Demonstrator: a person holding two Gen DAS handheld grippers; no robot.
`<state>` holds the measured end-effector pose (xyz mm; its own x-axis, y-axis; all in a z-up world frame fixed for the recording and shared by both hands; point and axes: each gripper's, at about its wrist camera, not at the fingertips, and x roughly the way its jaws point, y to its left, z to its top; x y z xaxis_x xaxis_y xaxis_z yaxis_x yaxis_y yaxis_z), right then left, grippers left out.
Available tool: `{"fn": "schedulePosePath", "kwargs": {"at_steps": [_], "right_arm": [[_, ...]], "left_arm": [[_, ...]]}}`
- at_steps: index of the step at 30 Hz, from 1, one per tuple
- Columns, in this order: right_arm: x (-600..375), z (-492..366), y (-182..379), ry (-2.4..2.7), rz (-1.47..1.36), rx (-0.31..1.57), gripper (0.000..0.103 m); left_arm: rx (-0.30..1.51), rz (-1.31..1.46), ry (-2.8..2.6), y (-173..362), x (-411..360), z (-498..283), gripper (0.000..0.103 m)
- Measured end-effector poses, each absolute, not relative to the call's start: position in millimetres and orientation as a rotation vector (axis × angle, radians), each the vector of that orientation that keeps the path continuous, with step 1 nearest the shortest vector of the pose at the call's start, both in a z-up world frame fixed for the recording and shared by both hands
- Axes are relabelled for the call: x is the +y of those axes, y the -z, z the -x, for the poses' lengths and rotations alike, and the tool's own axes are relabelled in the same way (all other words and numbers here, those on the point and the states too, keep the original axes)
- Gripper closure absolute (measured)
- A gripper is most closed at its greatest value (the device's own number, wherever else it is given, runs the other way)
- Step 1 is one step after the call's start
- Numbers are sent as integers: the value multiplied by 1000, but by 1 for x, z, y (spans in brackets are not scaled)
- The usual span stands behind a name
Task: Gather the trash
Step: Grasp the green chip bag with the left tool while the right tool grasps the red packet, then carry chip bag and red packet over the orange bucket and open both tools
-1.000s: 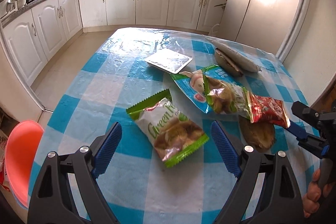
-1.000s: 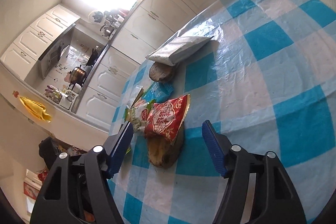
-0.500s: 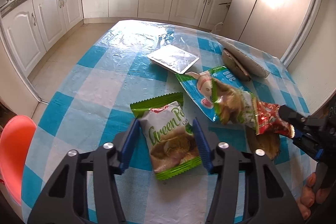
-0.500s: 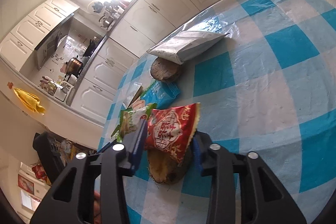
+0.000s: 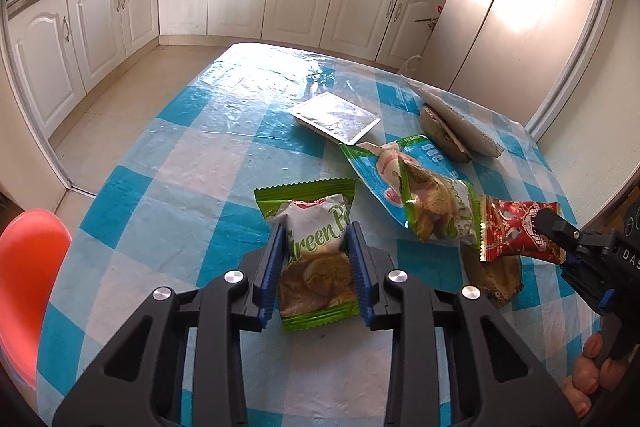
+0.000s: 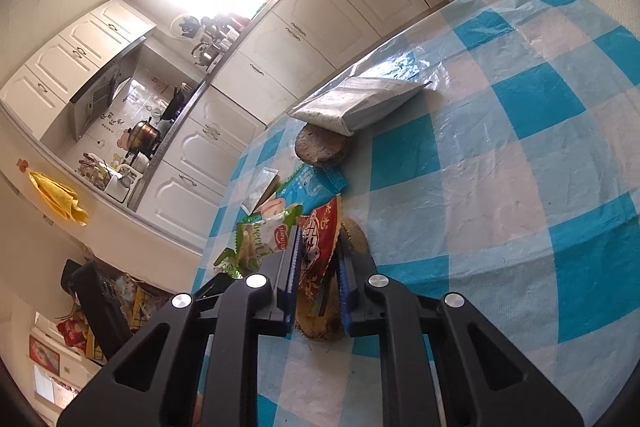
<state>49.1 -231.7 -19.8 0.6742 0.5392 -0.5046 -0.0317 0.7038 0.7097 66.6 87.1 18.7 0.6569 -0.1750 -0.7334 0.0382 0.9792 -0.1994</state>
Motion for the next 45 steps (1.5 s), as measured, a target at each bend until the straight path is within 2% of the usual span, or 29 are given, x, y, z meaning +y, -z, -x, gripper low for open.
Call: {"fn": "schedulePosePath", "kwargs": {"at_steps": [25, 45], "right_arm": [[-221, -25, -13, -347, -684, 703, 90], [-123, -27, -43, -505, -555, 750, 90]], "left_arm": [[787, 194, 142, -37, 127, -12, 69], [726, 242, 91, -47, 188, 29, 69]]}}
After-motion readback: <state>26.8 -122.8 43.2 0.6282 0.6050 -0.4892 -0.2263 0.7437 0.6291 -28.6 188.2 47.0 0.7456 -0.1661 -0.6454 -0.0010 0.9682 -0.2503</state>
